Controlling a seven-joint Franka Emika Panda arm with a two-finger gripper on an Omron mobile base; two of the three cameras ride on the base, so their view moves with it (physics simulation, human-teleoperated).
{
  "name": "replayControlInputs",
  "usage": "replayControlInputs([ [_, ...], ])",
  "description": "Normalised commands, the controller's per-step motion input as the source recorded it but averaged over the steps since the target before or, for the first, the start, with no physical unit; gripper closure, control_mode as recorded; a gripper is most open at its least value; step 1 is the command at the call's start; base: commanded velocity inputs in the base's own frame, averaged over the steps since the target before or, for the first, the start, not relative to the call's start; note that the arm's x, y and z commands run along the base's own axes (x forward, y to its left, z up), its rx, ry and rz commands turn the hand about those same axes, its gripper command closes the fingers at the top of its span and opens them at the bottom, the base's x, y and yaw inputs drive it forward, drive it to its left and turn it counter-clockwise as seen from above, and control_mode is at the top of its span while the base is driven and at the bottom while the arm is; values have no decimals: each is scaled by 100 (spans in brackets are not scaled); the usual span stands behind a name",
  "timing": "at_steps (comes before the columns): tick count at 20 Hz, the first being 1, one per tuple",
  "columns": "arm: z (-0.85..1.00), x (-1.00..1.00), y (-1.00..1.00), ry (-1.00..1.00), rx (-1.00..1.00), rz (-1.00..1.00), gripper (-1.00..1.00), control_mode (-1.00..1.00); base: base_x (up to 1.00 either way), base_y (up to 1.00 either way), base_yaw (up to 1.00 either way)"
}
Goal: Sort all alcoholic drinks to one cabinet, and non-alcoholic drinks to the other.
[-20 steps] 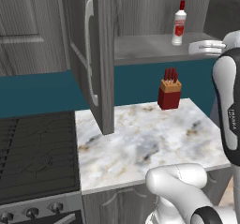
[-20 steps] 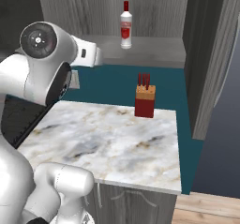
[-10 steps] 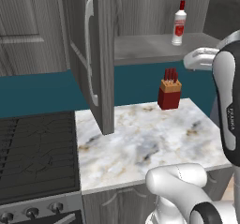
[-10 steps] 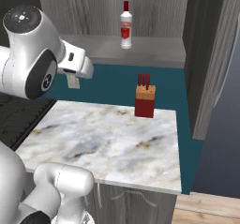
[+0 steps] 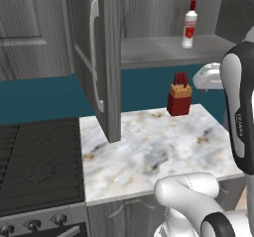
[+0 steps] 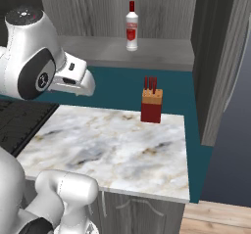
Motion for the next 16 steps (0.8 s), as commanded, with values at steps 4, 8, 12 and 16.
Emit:
replayControlInputs([
  [4, -40, -15, 0, 0, -1, 0, -100, -100, 0, 0, 0],
  [8, -28, 0, 0, 4, 0, 0, -100, -100, 0, 0, 0],
  [12, -8, -5, 0, 0, 0, 0, -100, 100, -35, -7, 0],
  [16, 0, 0, 0, 0, 0, 0, -100, 100, -100, -9, 0],
])
